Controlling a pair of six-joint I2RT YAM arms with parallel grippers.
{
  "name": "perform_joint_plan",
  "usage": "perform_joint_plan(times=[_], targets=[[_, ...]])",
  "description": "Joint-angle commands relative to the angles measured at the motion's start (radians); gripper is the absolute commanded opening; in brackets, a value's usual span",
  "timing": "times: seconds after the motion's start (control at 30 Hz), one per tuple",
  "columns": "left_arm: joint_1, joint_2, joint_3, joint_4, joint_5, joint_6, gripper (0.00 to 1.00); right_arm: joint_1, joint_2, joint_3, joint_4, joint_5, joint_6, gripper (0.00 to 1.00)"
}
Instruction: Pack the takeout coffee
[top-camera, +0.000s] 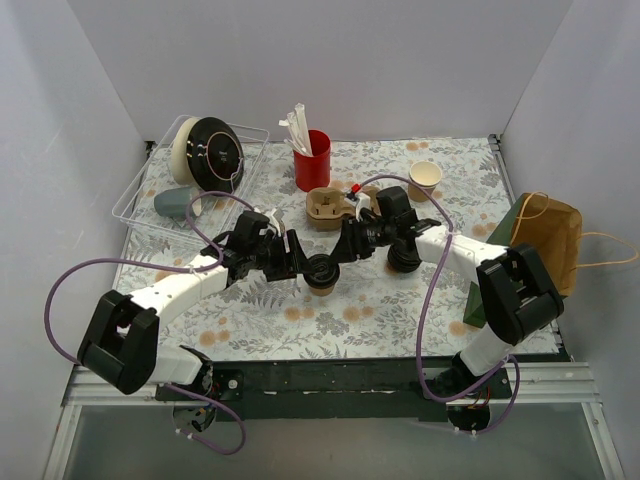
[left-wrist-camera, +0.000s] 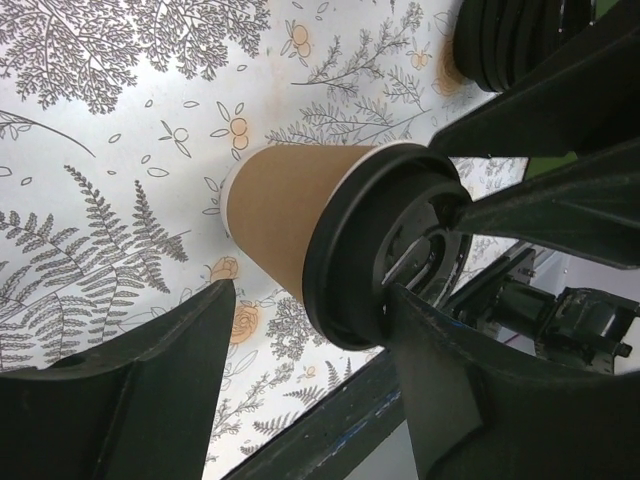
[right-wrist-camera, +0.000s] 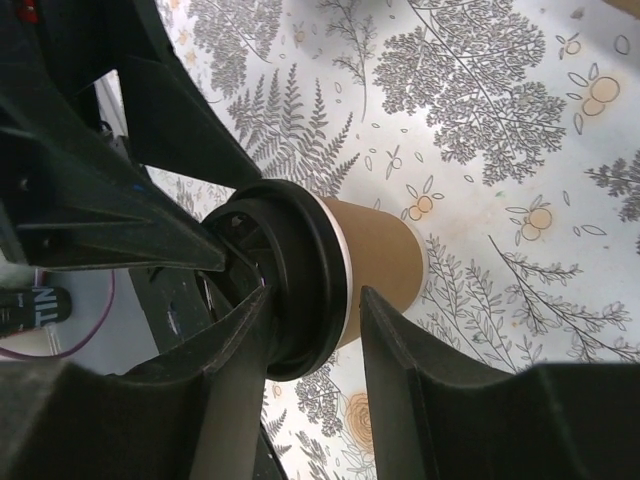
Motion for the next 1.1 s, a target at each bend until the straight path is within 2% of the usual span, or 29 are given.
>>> perform_joint_plan(times=[0.0, 0.43, 0.8, 1.07], targets=[[-0.003, 0.019, 0.017, -0.008, -0.045, 0.026, 0.59, -0.006, -0.004, -0.088, 0.098, -0.019, 0.031, 0.46], [-0.003, 0.048, -0.026, 0.006, -0.064, 0.018, 0.46, -0.014, -0.002, -0.289, 0.286, 0.008, 0.088, 0.40], [-0.003, 0.077, -0.058, 0.026, -0.064, 0.014, 0.45, -0.023, 0.073, -0.441, 0.490, 0.022, 0.146, 0.37], [-0.003, 0.072, -0.077, 0.038, -0.067, 0.008, 0.45, -0.023, 0.064, -0.465, 0.466, 0.152, 0.213, 0.38]])
